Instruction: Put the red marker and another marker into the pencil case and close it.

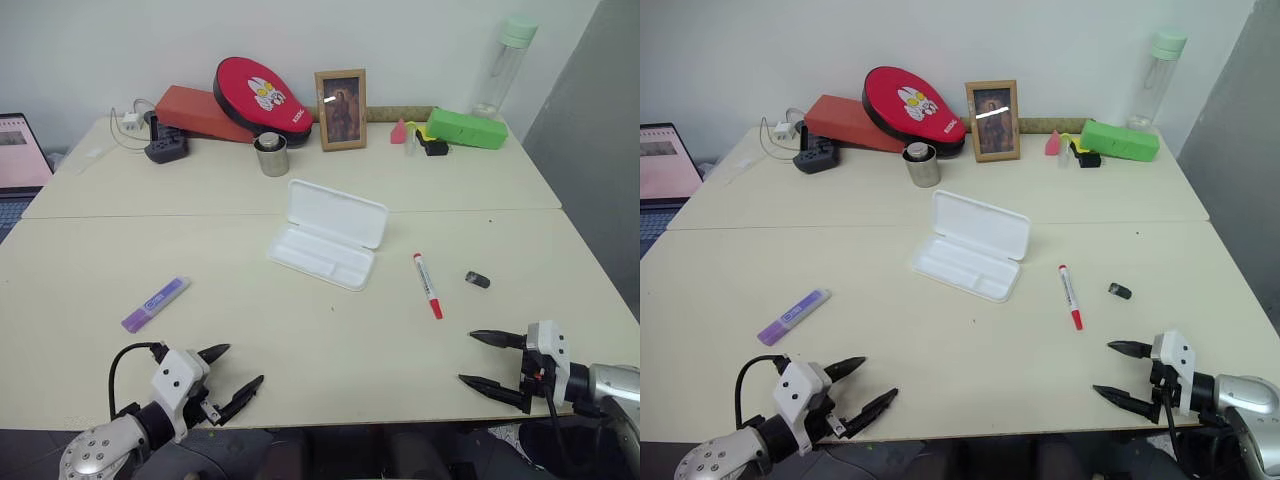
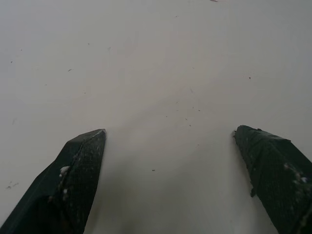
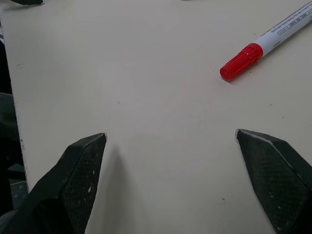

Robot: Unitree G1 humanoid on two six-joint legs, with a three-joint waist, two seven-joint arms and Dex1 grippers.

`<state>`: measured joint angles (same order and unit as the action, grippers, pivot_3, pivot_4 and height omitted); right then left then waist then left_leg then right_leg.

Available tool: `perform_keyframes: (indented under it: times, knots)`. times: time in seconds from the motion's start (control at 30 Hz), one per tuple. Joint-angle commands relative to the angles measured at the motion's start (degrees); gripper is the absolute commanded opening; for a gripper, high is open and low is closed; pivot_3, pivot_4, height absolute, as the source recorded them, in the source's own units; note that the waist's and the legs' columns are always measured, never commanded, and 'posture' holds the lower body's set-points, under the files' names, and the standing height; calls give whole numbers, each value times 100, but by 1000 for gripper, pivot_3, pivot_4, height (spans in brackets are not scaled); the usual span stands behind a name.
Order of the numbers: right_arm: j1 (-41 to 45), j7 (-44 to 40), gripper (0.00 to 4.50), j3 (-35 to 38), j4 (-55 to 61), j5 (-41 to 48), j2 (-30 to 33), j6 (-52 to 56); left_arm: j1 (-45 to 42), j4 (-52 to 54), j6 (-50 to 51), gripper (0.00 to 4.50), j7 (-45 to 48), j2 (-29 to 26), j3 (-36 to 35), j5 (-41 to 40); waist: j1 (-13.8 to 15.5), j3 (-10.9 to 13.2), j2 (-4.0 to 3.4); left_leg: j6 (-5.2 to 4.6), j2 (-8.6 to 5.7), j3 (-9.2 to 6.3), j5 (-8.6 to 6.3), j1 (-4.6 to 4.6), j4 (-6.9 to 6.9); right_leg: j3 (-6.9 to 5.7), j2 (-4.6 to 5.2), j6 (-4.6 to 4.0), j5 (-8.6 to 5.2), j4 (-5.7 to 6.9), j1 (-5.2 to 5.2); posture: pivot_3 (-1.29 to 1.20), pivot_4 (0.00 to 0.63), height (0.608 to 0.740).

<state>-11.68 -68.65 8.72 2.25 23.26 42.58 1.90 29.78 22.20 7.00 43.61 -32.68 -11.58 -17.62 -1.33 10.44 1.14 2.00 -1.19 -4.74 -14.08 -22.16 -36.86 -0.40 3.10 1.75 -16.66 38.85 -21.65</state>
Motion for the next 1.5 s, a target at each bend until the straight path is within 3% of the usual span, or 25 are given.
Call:
perform_keyframes:
  times: [0.03,1.07,1.3,1.5]
  knots:
    - [1,-69,4451,25,75,3,59,-87,53,179,-80,4500,67,-108,-29,38,0,0,0,0,0,0,0,0,0,0,0,0,0,0,0,0,150,740]
    - [-86,-245,4451,-92,361,129,279,272,-156,-33,-218,4500,136,-55,-37,22,6,1,2,-6,2,-7,-8,19,1,-2,4,20,-17,-11,25,0,150,740]
    - [542,28,4451,81,1371,1019,339,1448,-636,487,500,4500,115,-98,-329,-947,-2,5,-1,-6,7,-5,-9,19,0,-1,4,21,-17,-9,22,0,150,740]
    - [2027,1285,4451,-715,2133,996,223,3266,-1612,539,1286,4500,330,-708,-989,-2018,3,7,1,-4,7,-17,-11,17,0,-9,0,19,-16,-4,19,0,150,740]
